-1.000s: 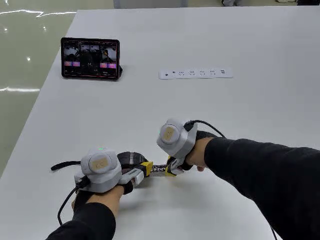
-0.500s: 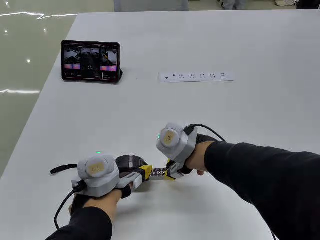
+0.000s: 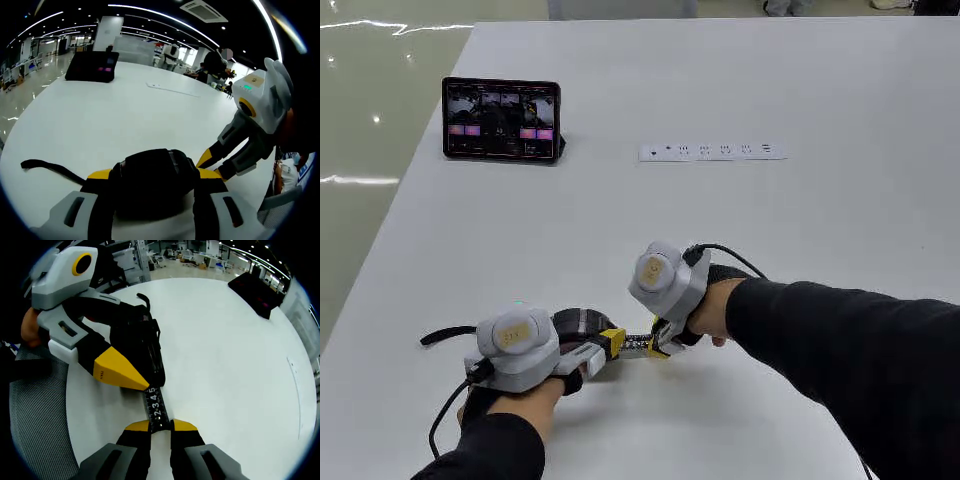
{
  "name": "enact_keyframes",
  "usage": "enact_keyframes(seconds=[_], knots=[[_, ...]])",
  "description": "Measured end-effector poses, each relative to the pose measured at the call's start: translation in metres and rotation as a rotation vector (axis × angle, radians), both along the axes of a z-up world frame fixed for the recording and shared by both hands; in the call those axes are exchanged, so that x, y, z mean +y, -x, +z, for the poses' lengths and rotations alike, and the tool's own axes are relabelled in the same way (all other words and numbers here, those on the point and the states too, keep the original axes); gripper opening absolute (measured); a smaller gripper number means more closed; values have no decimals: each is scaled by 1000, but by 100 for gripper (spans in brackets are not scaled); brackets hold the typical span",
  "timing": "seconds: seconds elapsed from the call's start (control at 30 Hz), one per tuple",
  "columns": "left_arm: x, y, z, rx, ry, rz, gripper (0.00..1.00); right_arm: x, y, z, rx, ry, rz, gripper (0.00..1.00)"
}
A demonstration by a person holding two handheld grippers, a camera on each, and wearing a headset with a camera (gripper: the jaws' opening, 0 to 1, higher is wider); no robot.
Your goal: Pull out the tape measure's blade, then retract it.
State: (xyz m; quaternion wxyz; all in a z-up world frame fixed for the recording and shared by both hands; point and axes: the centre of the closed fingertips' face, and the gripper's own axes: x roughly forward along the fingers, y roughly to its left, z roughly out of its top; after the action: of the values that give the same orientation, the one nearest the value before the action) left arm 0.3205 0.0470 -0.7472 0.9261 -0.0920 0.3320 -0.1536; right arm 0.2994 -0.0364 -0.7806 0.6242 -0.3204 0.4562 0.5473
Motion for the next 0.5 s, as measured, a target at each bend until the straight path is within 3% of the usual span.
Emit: enact_keyframes(seconds=[0.2, 0.37, 0.5], knots=[[0, 0, 0, -3, -13, -4, 60, 0, 1, 0, 6, -3, -14, 11], [-1, 1, 0, -37, -74, -7, 61, 0, 1, 0, 2, -13, -21, 11], [2, 0, 1, -38, -54, 1, 60, 0, 1, 0, -1, -12, -18, 11]])
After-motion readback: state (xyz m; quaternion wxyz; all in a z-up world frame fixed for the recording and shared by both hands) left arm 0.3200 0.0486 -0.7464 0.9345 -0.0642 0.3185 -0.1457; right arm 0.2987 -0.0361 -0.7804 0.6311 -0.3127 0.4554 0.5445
